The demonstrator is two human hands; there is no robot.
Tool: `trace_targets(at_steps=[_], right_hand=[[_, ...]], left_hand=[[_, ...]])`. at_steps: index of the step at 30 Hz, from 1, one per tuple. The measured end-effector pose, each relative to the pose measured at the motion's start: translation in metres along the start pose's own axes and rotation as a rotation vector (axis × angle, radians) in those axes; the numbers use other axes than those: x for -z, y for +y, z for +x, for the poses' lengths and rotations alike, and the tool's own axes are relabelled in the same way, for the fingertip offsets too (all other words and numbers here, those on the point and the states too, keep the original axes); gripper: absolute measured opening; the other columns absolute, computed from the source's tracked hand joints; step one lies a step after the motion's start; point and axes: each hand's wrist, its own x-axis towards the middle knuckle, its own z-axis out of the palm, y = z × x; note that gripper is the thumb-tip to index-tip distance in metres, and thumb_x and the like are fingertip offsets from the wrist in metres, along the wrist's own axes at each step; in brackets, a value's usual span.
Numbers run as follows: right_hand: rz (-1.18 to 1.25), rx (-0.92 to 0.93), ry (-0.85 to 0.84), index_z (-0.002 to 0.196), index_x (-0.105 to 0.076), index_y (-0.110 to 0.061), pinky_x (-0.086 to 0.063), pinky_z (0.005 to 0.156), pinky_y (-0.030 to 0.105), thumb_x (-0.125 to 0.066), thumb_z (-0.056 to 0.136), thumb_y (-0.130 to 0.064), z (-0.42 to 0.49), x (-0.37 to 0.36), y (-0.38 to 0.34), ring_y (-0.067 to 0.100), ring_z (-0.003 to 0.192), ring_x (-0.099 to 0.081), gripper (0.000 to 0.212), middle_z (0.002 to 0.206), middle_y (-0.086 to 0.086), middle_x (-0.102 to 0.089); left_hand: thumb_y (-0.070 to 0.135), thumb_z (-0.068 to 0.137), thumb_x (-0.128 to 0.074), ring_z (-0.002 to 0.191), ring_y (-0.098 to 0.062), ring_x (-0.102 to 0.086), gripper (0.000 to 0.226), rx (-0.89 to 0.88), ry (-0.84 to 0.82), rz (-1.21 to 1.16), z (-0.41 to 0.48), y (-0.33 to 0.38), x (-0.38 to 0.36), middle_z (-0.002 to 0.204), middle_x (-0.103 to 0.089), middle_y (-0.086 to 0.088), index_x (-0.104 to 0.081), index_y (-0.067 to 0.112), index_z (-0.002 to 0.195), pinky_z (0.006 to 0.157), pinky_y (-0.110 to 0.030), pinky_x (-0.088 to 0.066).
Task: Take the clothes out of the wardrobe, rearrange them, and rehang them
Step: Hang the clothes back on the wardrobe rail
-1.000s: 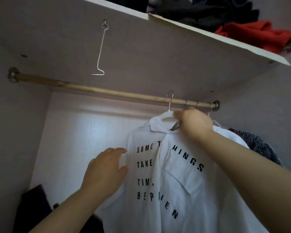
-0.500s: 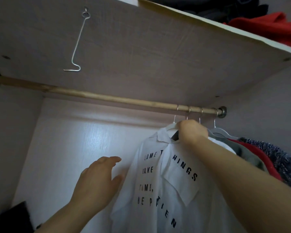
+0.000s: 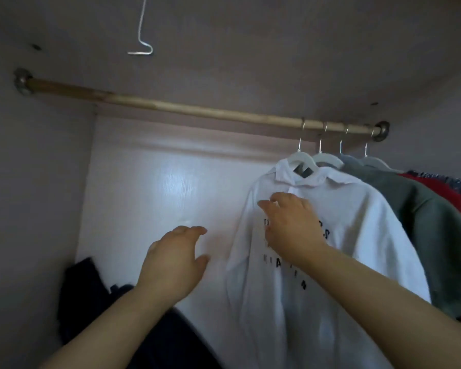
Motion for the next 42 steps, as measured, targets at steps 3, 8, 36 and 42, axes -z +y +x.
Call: trace_targets(at_steps=[3,8,36,42], right_hand=[[0.188,0.054,-0.166,0.144,-0.028,-0.022,-0.027,0.106,0.034,-0.047,0.092,-0.03,-0.039,-0.03,-0.043,0.024,0.13,-0.033,0.055,0.144,0.005,-0.033],[0.388,0.208,-0.357,0.145,-0.027,-0.022,-0.031,0.105,0.031,-0.048,0.092,-0.036,-0.111,-0.075,-0.123,0.022,0.127,-0.035,0.058,0.143,0.003,-0.035],[0.963,1.84,-0.795,0.141,-0.035,-0.022,-0.032,0.102,0.028,-0.053,0.09,-0.033,-0.53,0.032,-0.393,0.022,0.125,-0.04,0.055,0.134,0.002,-0.042],[0.966,2.159,-0.718,0.142,-0.031,-0.021,-0.032,0.104,0.03,-0.048,0.091,-0.029,-0.615,0.135,-0.418,0.022,0.127,-0.036,0.054,0.137,0.002,-0.039]], left_hand=[[0.036,0.093,-0.049,0.125,-0.012,-0.041,0.048,0.059,-0.08,0.074,-0.032,-0.019,0.006,0.138,-0.041,0.007,-0.035,0.03,0.138,0.102,-0.027,-0.031],[0.039,0.091,-0.051,0.124,-0.02,-0.042,0.053,0.234,-0.277,0.197,-0.12,-0.071,0.013,0.139,-0.041,0.0,-0.034,0.025,0.139,0.102,-0.034,-0.036],[0.04,0.091,-0.05,0.128,-0.021,-0.04,0.057,2.106,-0.134,0.617,-0.674,0.147,0.139,0.142,-0.039,0.002,-0.029,0.026,0.142,0.104,-0.035,-0.033],[0.041,0.092,-0.05,0.129,-0.02,-0.038,0.056,2.362,0.137,0.668,-0.737,0.232,0.188,0.142,-0.039,0.001,-0.03,0.026,0.141,0.104,-0.035,-0.033]])
